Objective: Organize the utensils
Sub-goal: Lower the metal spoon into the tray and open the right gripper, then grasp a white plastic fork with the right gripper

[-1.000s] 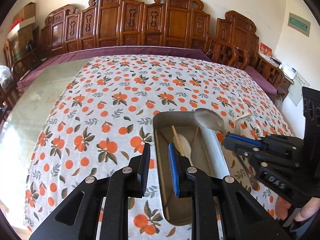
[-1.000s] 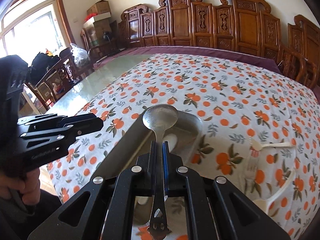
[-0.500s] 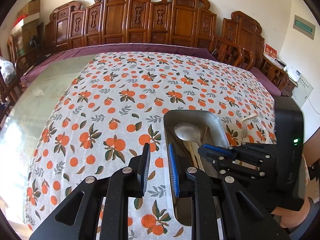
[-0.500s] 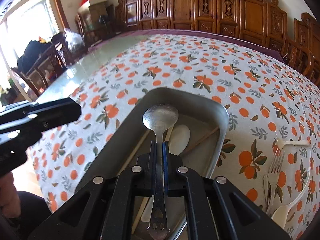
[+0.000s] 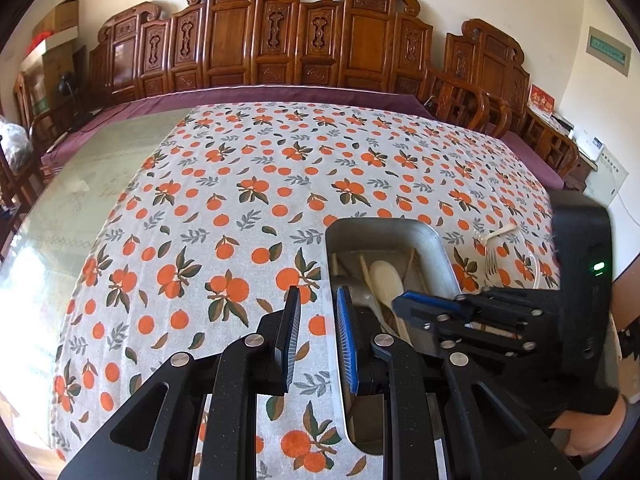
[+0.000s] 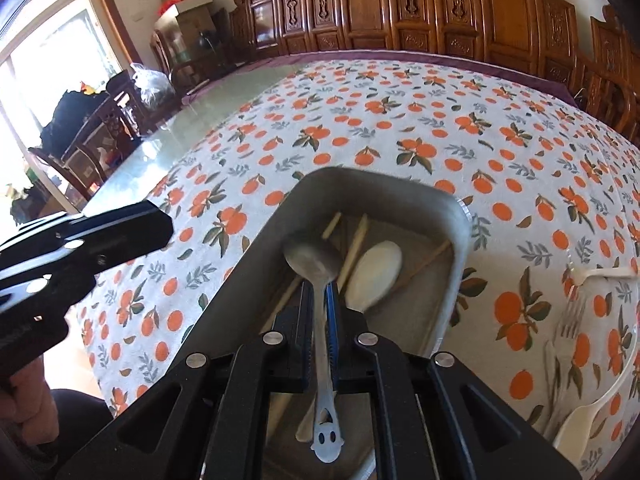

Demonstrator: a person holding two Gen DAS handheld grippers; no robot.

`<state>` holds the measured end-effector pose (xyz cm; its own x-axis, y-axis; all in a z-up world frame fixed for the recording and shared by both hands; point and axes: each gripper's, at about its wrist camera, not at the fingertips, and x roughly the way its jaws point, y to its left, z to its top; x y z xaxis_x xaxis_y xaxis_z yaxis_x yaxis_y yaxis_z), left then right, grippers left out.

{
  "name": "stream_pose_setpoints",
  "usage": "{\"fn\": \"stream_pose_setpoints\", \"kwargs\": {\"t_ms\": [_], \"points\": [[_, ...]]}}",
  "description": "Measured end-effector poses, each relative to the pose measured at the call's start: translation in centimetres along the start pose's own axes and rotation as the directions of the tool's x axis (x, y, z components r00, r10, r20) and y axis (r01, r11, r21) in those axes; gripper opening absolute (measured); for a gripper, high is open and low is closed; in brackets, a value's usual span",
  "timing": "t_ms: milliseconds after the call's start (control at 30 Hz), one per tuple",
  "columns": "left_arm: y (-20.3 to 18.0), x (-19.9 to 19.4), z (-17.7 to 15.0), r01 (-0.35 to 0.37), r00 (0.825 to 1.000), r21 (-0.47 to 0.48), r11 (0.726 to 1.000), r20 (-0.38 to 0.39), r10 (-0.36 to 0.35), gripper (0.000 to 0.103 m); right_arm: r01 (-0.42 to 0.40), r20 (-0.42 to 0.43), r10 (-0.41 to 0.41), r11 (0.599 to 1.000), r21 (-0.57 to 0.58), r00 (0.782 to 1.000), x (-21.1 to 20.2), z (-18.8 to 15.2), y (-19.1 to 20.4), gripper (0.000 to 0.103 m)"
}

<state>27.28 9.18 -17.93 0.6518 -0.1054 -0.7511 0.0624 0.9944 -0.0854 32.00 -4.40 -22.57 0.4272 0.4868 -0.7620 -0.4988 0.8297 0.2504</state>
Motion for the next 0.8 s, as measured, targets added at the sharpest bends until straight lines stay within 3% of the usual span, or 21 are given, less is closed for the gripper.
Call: {"fn": "stream_pose_setpoints", "kwargs": {"t_ms": [133, 200, 333, 400, 467, 533, 567, 600, 633, 700, 800], "points": [[-0.5, 0.3, -0.1, 0.010, 1.000, 0.005, 1.000, -0.001, -0.010, 0.018, 0.025, 0.046, -0.025, 1.000, 0.004, 0.999, -3.0, 0.4, -2.5, 0.009], [-1.0, 0.4, -0.1, 0.014, 1.000, 0.013, 1.000, 0.000, -0.014, 0.029, 0.061, 0.067, -0.062, 0.998, 0.013, 0.996, -4.4, 0.8, -4.5, 0.009], [-2.2, 0.7, 0.1, 0.030, 1.000, 0.020, 0.999, 0.000, -0.030, 0.039, 0.151, 0.075, -0.154, 0.988, 0.045, 0.985, -5.9, 1.3, -9.0, 0.009], [-2.7, 0.9, 0.2, 0.035, 0.999, 0.020, 0.999, 0.004, -0.035, 0.052, 0.195, 0.069, -0.200, 0.978, 0.072, 0.977, -6.4, 1.5, -11.5, 0.009], [-3.3, 1.0, 0.2, 0.041, 0.999, 0.020, 0.999, 0.006, -0.041, 0.060, 0.230, 0.060, -0.236, 0.969, 0.094, 0.970, -6.4, 1.6, -13.6, 0.015], [-3.8, 1.3, 0.3, 0.041, 0.999, 0.033, 0.999, 0.000, -0.041, 0.060, 0.254, 0.048, -0.261, 0.960, 0.116, 0.964, -6.0, 1.5, -15.2, 0.029], [-4.1, 1.4, 0.3, 0.039, 0.999, 0.036, 0.999, -0.002, -0.039, 0.063, 0.266, 0.037, -0.273, 0.954, 0.137, 0.961, -5.7, 1.4, -16.3, 0.031], [-4.3, 1.5, 0.3, 0.033, 0.999, 0.037, 0.999, 0.000, -0.033, 0.072, 0.272, 0.022, -0.279, 0.949, 0.158, 0.960, -5.3, 1.3, -17.3, 0.035], [-4.4, 1.6, 0.3, 0.030, 1.000, 0.039, 0.999, 0.003, -0.030, 0.074, 0.275, 0.012, -0.282, 0.945, 0.175, 0.959, -5.1, 1.2, -18.0, 0.040], [-5.0, 1.9, 0.3, 0.023, 1.000, 0.048, 0.999, 0.001, -0.023, 0.074, 0.283, -0.022, -0.285, 0.931, 0.231, 0.958, -3.9, 0.9, -19.9, 0.046], [-5.6, 2.1, 0.3, 0.023, 1.000, 0.057, 0.998, 0.001, -0.023, 0.076, 0.284, -0.061, -0.279, 0.909, 0.304, 0.958, -2.4, 0.2, -21.5, 0.047]]}}
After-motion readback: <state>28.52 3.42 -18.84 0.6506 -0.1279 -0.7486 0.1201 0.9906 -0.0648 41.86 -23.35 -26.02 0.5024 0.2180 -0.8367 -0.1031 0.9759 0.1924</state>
